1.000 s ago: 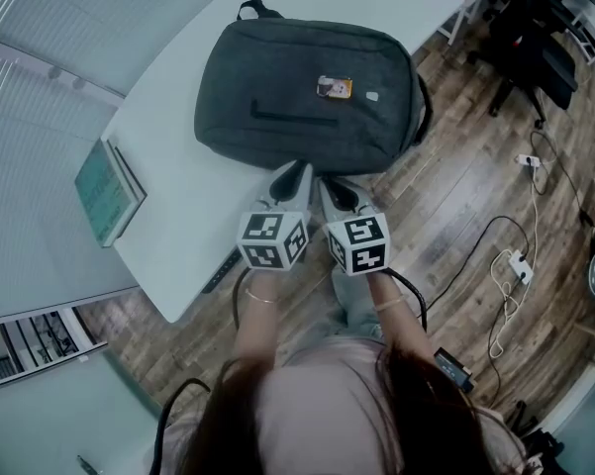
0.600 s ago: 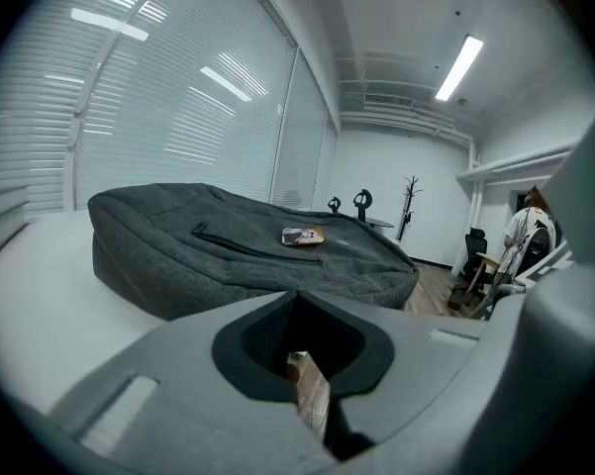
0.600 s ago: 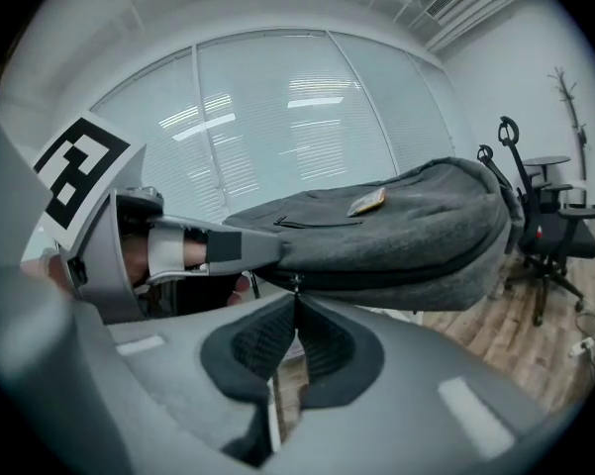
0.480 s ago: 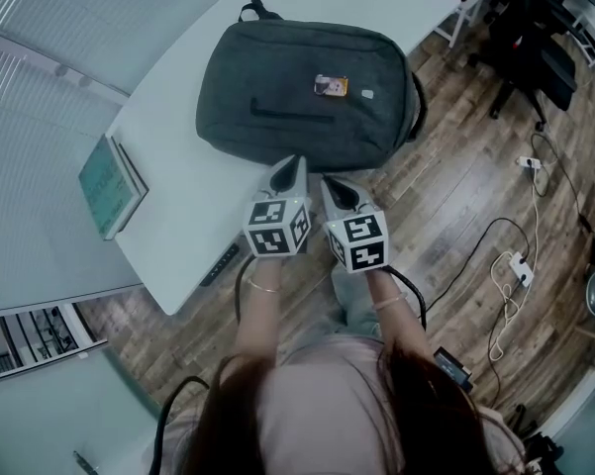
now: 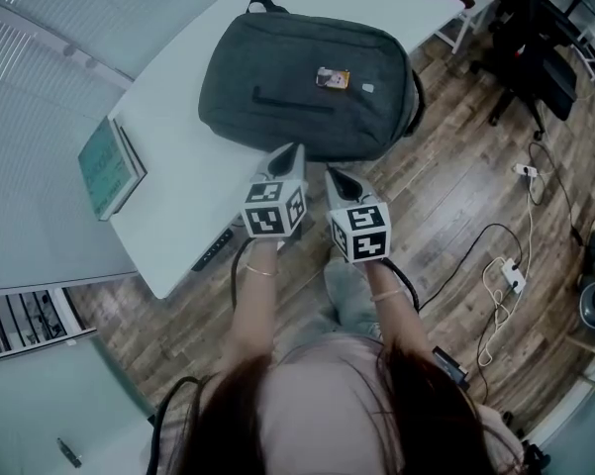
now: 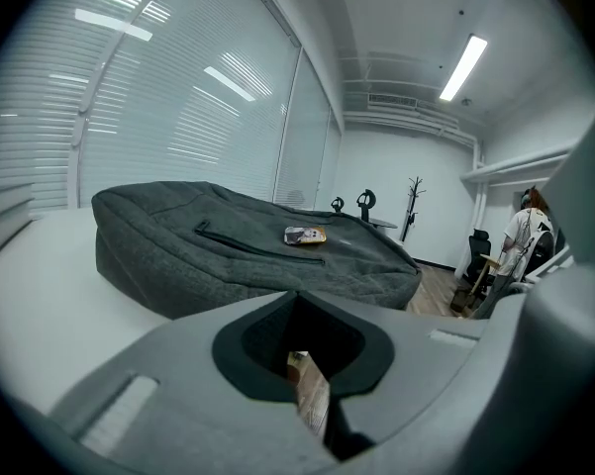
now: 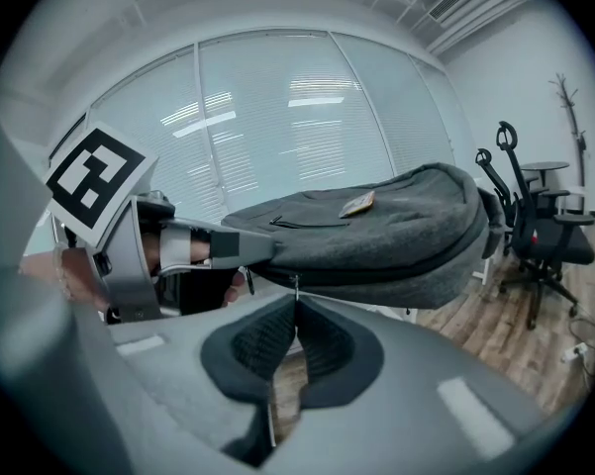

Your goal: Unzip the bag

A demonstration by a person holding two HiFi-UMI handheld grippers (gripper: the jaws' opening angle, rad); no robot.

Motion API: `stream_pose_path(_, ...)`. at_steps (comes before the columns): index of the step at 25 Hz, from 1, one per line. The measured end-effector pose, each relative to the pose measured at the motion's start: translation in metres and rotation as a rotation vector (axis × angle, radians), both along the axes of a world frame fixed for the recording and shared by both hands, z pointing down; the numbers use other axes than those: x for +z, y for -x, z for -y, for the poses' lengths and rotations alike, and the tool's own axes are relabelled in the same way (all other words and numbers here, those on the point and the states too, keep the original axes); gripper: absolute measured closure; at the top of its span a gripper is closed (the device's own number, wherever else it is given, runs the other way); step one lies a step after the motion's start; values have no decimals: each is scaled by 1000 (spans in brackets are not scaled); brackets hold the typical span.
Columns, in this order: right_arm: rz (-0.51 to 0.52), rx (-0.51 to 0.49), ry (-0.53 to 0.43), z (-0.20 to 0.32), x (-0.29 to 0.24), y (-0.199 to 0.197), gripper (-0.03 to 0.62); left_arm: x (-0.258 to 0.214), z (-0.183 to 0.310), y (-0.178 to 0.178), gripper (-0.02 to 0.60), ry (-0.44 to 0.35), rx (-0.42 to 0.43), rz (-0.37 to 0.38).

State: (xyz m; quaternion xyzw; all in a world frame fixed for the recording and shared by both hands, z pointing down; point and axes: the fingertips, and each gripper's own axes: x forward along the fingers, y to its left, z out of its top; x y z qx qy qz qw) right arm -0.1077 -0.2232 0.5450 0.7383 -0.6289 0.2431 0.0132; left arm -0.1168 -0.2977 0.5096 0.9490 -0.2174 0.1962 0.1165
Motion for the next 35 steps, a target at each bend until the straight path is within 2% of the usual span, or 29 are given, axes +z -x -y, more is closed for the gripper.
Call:
stream_pose_path(3, -19, 2, 12, -3, 0, -3, 586, 0, 1, 1, 571, 16, -13, -12)
stream_pose_path(7, -37, -4, 25, -7, 2, -8, 586, 2, 4, 3, 572, 65, -53, -64)
stream_pose_path(18, -63, 4, 48, -22, 6, -28, 586, 3, 2, 1, 571, -10, -64, -12)
stream_pose_path(29, -88, -17, 80, -33, 6, -47, 586, 3, 2, 0, 571, -13, -78, -2)
stream_pose_path(35, -97, -68, 87, -42, 5, -58, 586, 2, 1, -1, 571, -15, -87, 0)
